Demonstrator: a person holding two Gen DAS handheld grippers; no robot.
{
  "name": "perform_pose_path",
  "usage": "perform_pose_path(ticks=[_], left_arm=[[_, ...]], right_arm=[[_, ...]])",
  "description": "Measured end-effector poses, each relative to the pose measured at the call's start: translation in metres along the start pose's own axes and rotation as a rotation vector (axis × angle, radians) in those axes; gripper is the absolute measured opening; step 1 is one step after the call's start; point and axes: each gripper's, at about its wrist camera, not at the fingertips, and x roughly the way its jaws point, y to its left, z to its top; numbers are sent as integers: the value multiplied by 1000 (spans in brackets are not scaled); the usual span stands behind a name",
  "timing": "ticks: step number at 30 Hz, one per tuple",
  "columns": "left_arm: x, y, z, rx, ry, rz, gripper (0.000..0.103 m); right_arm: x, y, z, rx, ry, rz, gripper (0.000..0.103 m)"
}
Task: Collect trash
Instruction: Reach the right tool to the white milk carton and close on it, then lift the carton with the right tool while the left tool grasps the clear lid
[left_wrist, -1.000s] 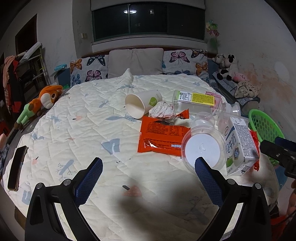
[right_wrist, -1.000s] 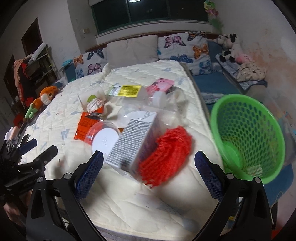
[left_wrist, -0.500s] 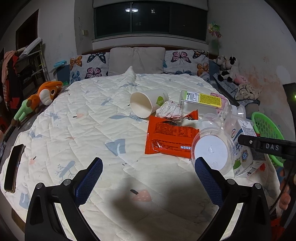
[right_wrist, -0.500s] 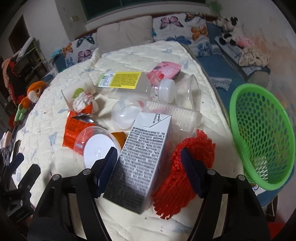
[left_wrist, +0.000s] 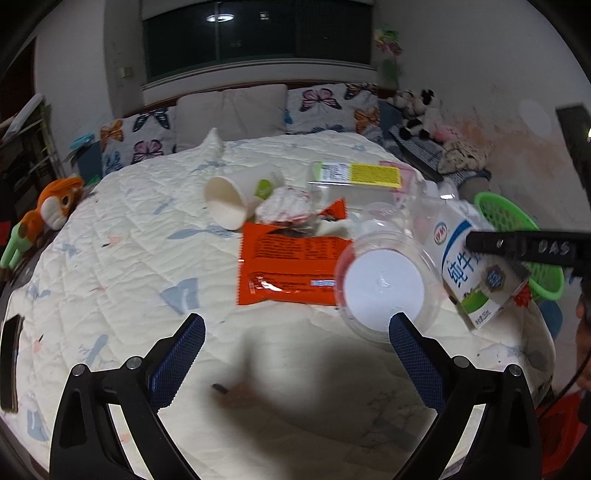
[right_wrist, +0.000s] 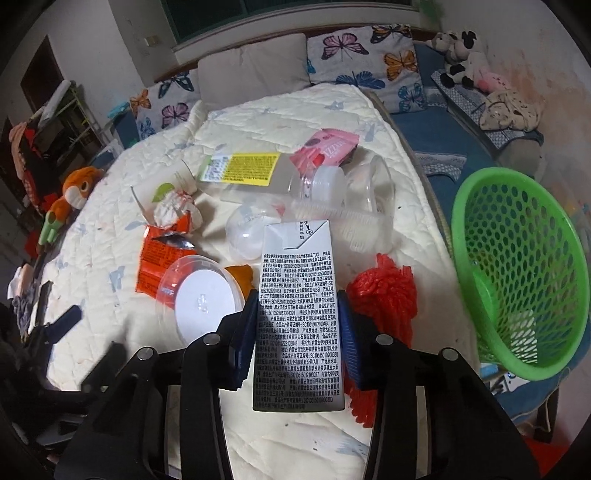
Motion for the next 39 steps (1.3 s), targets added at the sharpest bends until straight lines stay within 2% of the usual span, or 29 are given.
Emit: perform_pose_path(ticks=[9,16,18,23,35,39], left_arm=[[19,-37,8,92,27,-106,97],[38,-60,13,167,56,-93,97],[43,-63,13,181,63,-88,97],[50,-66,14,195,85,-85,97],[50,-72,13,231,69,-96,97],[58,-71,12,240,84,-69,97]], right_arm=[[-50,-2,9,-23,-98,97,41],[-77,-10,14,-42,-148,128,41],[-79,-13,16,-31,-148,163,41],[-76,-19,17,-26,-145,180,41],[-74,-26,20,-15,-150,177,41],[-75,-28,19,-15,-155,173,41]])
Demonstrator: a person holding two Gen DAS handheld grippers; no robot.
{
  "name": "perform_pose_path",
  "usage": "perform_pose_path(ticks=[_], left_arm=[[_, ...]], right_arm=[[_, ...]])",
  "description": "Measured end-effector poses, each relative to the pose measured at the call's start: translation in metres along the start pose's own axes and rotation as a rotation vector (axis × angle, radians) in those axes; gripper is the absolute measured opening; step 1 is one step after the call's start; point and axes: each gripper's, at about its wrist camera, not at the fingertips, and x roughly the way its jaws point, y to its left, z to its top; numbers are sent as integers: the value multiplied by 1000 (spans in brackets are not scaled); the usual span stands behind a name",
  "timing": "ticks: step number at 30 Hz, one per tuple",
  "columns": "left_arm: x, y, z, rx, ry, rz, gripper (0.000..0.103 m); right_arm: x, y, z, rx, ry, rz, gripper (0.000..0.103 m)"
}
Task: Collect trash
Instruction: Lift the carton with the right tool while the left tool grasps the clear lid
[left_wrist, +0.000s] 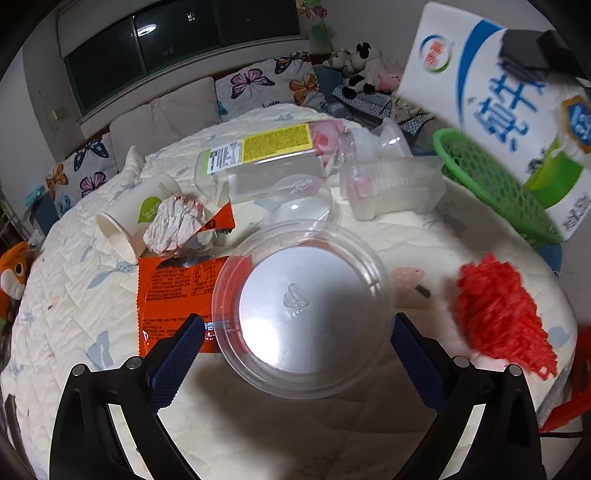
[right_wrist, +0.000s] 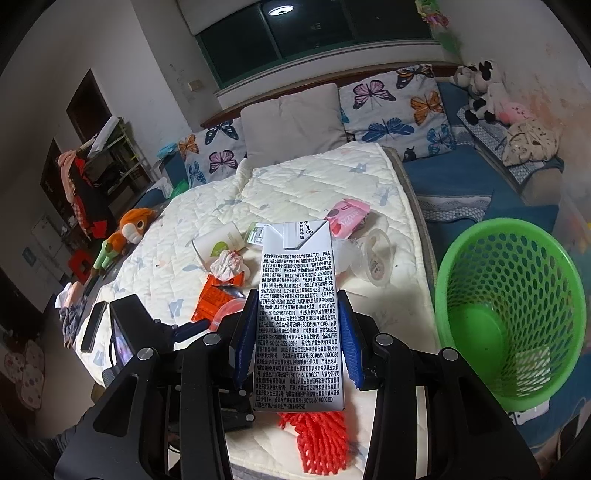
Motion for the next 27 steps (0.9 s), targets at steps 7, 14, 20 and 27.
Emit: perform_pose_path(ticks=[7,14,20,27], left_arm=[[0,8,3,-31,-22,-39,94],[-10,10,5,-52,-55,-68,89],[-38,10,17,-70,-117,-110,89],[-55,-10,47,-59,-158,-193,89]], right_arm=[[-5,-11,-4,17,-4,-25,41],[-15,-30,-7,50,-17,-63,41],[-25,-57,-11,81,-34,-121,41],[-28,-107,-15,115,-45,-234,41]])
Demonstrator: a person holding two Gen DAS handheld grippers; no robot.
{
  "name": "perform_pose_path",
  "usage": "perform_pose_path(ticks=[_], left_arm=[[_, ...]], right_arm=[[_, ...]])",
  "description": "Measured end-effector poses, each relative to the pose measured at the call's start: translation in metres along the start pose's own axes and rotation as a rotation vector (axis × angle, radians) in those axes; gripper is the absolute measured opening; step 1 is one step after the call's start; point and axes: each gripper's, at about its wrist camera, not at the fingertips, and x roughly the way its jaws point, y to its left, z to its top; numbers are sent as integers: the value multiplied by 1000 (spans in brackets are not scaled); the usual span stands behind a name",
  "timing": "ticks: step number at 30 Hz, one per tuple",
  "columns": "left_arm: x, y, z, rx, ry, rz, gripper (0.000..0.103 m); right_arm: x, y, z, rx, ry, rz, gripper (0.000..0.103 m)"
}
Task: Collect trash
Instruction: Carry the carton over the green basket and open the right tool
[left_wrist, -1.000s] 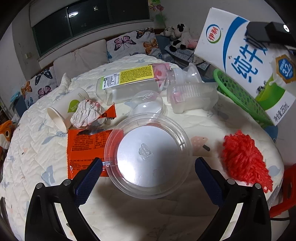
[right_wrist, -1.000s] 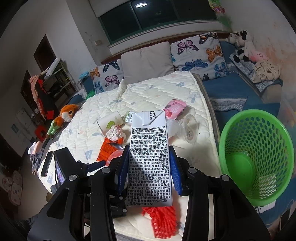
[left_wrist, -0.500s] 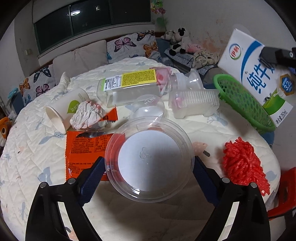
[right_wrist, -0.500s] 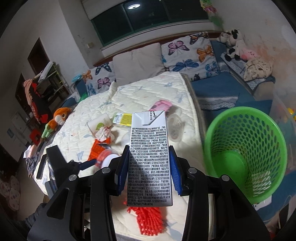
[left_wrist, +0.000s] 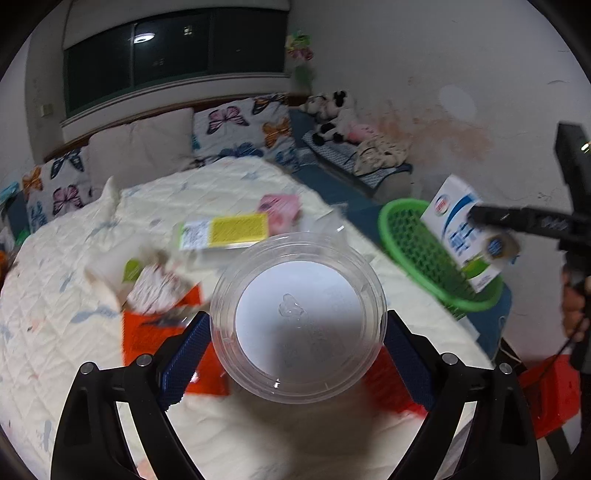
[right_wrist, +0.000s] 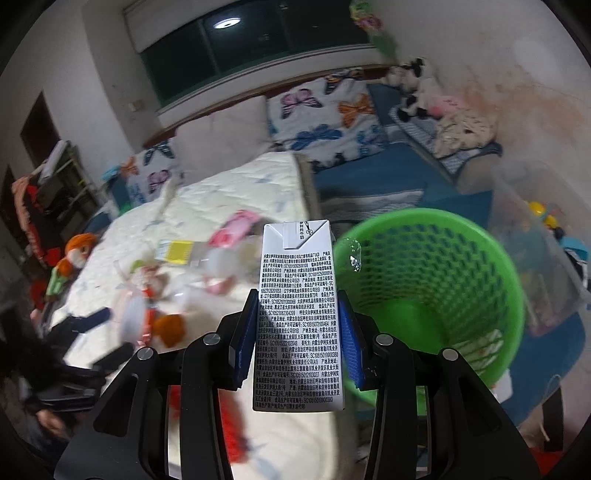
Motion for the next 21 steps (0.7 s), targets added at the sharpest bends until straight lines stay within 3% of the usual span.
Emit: perform_pose_path(ticks=[10,17,20,21], left_arm=[[33,-51,49,43,12,-99,89],[68,-91,77,68,59,-149,89],[84,-106,85,84,80,-157,89],[88,-110,87,88,89,-158,89]], right_arm=[[43,-71,-14,33,68,-123,42],[61,-100,-29,72,112,-116,43],[63,-107,-33,84,119,-108,51],[61,-109,-34,88,114,-105,59]])
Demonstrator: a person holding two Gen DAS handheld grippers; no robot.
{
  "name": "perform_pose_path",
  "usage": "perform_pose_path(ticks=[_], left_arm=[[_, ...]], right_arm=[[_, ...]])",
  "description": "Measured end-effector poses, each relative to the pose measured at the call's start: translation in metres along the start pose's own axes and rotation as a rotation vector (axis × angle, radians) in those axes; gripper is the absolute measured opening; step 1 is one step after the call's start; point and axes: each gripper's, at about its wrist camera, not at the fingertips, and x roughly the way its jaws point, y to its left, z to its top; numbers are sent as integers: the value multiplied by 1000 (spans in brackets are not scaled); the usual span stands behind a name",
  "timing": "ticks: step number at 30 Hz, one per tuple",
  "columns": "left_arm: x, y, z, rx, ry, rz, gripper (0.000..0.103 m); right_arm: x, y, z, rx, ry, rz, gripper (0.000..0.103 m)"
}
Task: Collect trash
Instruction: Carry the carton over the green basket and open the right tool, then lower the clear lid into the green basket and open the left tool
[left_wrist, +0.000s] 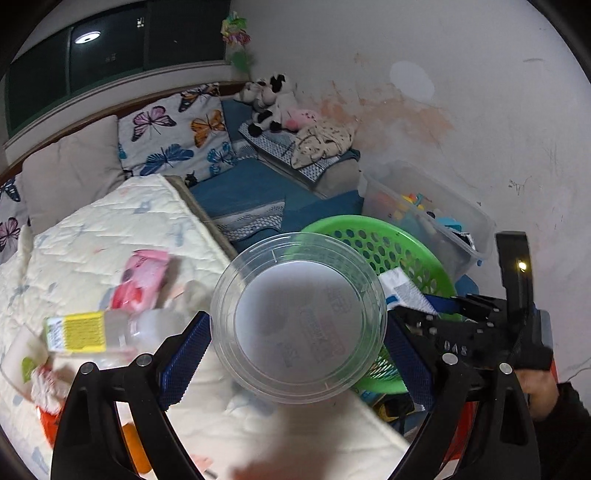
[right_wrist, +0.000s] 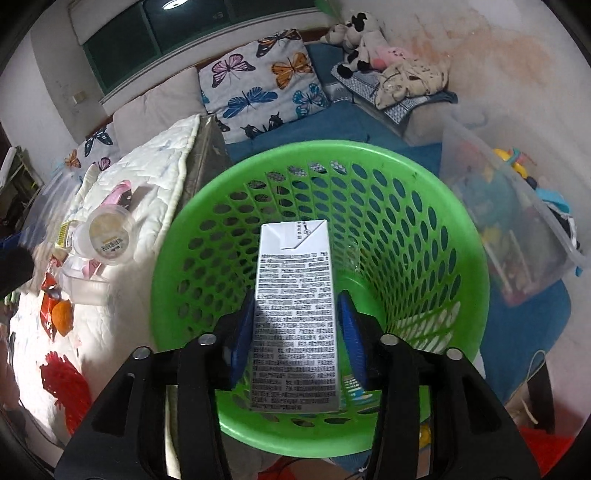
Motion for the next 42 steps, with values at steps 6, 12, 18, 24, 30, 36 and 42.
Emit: perform_pose_path(ticks=[6,12,18,24,30,36,42], left_arm=[[31,-16,14,6,44,-15,89],[60,-33,16,23,102,-10,89],[81,-46,13,53,147,-8,90],[90,-49,11,52,183,-29,91],[72,-47,8,60,150,-33,94],[29,-23,3,25,89,0,94],[-17,9,-10,4,28,84,94]], right_arm=[[-10,-7,-1,13,-23,10,61],[-36,-11,-7,12,-79,-19,68],[-53,-17,-18,5,-113,-68,71],[-56,-22,-28,13,-110,-85,74],[-62,-13,-37,7,-107,-71,74],[-74,21,-49,-57,-103,0,74],[-77,68,-63,-150,-81,96,75]])
